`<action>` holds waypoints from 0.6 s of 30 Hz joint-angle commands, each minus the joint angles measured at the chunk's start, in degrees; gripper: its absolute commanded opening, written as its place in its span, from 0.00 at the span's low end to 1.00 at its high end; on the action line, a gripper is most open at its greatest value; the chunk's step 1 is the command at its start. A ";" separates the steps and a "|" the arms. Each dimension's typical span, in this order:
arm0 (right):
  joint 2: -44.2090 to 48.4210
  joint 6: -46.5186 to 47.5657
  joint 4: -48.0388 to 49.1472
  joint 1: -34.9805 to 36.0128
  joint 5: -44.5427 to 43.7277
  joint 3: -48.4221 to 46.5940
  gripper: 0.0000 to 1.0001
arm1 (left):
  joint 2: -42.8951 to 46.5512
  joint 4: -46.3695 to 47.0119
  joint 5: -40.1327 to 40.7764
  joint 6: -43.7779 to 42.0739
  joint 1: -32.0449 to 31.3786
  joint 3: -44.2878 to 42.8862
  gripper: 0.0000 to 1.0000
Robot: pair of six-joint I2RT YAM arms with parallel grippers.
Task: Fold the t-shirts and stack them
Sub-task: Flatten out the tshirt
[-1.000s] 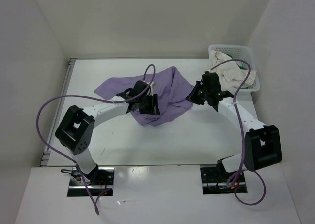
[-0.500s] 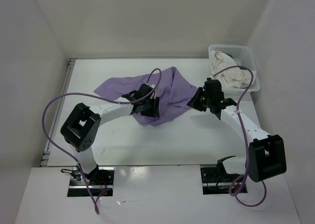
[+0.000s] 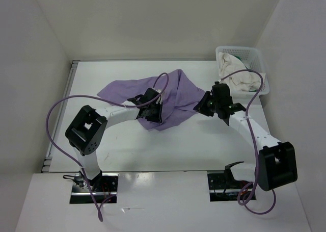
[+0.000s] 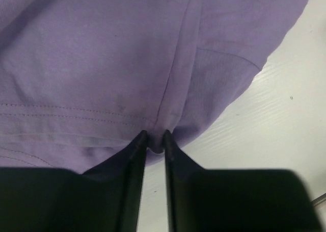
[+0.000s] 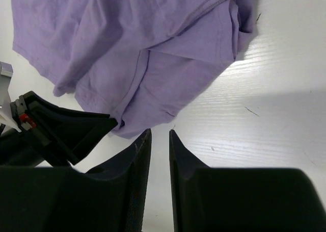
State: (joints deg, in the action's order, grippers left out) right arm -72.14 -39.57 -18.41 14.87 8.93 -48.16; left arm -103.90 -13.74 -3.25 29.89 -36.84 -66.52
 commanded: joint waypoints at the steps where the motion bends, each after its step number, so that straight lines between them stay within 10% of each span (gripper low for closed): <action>1: 1.56 -0.15 1.89 0.60 0.12 0.79 0.26 | -0.25 0.82 -0.27 -1.59 0.10 -0.71 0.24; 7: 1.56 -0.15 1.19 0.60 -2.06 0.79 0.33 | 2.20 0.12 -0.27 -1.59 0.10 -2.47 0.05; 18: -12.14 0.99 2.94 0.60 -7.17 -8.09 0.43 | 19.50 -5.77 -4.04 -2.12 10.99 -2.66 0.00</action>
State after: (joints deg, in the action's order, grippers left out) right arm -81.49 -39.51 -18.20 14.87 4.54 -52.99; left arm -88.60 -17.78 -5.10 29.67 -28.05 -68.77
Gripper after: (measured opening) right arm 0.424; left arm 0.008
